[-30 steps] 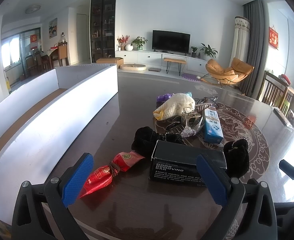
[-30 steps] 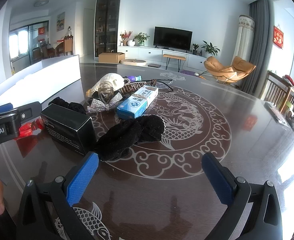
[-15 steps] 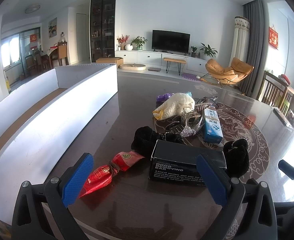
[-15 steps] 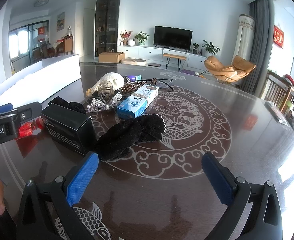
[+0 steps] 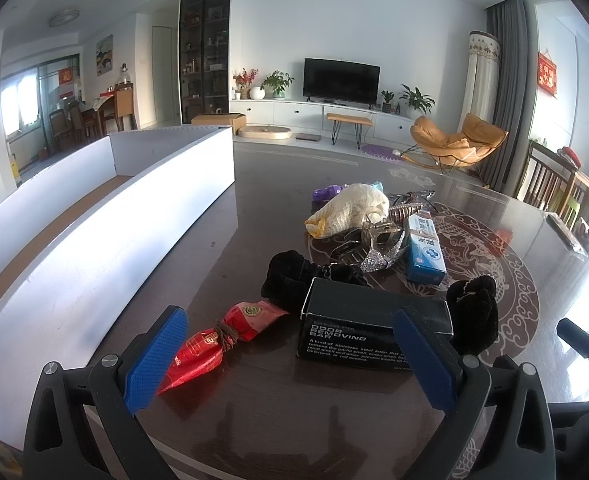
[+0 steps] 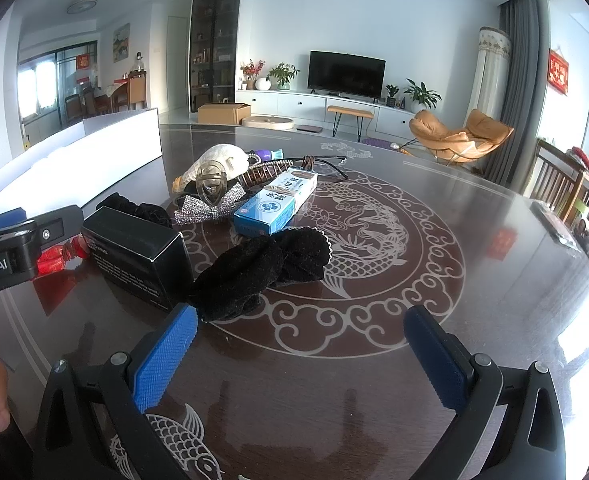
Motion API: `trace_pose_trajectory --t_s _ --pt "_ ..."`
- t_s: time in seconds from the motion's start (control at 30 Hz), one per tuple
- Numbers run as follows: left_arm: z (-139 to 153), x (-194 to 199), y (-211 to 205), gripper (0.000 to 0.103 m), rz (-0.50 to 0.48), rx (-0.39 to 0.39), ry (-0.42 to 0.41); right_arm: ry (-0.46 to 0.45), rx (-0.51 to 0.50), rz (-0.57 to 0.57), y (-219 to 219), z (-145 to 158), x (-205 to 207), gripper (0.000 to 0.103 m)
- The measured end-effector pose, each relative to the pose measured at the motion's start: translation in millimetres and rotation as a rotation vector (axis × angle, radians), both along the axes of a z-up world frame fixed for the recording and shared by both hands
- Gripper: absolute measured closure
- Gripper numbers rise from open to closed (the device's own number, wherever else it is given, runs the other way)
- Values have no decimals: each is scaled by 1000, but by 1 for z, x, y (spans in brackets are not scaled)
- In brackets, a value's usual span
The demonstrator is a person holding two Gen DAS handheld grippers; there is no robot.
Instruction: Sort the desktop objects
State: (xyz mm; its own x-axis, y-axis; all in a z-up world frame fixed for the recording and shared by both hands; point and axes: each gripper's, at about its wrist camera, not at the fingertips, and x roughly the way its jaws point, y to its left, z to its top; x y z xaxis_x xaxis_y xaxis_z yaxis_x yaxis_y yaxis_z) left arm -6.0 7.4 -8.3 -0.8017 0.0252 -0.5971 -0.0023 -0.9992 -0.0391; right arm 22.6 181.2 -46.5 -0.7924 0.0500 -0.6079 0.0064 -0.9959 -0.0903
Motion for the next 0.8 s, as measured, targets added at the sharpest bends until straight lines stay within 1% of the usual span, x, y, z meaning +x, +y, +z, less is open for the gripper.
trace_pose_trajectory --t_s 0.2,0.4,0.53,0.8 --pt "0 0 1 0 -3 -3 -8 -11 -5 0 1 0 -1 0" --pt "-1 -2 1 0 -2 -7 -21 -46 -11 6 0 -5 -7 0" --pt "-2 -3 -1 0 1 4 -27 -43 -12 3 0 -5 -7 0" --pt "-1 -3 -2 0 2 1 -26 -46 -18 1 1 -6 -9 0"
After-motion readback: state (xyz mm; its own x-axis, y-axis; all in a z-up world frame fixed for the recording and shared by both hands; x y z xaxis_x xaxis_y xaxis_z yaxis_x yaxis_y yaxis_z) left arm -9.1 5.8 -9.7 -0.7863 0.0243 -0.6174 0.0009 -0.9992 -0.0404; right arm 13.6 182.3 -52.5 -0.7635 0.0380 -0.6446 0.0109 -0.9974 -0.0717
